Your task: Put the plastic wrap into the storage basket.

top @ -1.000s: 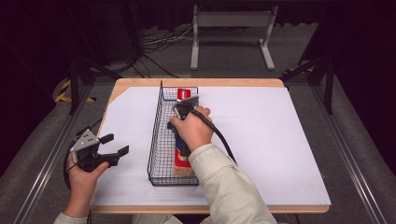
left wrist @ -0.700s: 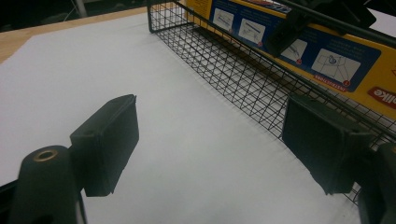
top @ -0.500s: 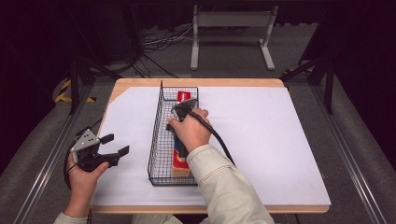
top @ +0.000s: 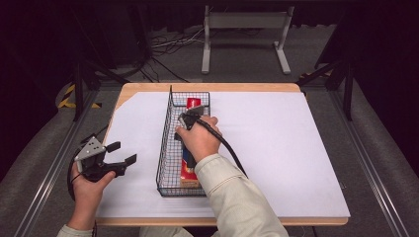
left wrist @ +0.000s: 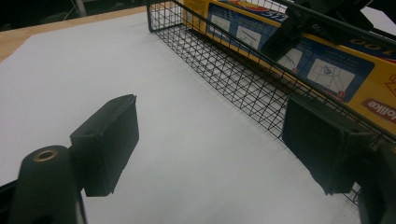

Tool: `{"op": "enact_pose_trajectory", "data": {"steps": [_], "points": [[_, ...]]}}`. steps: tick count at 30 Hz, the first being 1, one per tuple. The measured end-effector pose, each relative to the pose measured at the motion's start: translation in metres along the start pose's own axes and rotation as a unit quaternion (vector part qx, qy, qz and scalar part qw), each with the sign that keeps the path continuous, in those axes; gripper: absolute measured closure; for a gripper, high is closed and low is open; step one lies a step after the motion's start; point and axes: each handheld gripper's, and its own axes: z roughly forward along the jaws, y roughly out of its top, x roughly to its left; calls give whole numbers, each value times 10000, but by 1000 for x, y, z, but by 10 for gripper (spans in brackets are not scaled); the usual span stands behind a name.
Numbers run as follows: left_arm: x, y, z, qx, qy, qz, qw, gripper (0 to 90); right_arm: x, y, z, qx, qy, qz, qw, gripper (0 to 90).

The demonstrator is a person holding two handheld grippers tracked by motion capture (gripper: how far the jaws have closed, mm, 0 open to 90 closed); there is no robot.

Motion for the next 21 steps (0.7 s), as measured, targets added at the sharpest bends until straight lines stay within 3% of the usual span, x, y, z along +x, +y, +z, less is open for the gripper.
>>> {"op": "enact_pose_trajectory", "data": {"steps": [11, 21], "points": [[0, 0, 0, 5, -9, -15, 10000, 196, 2, -2, 6, -84, -200, -175, 9996, 394], [0, 0, 0, -6, -16, -17, 10000, 196, 1, -3, 14, 70, -238, -239, 9994, 390]]}}
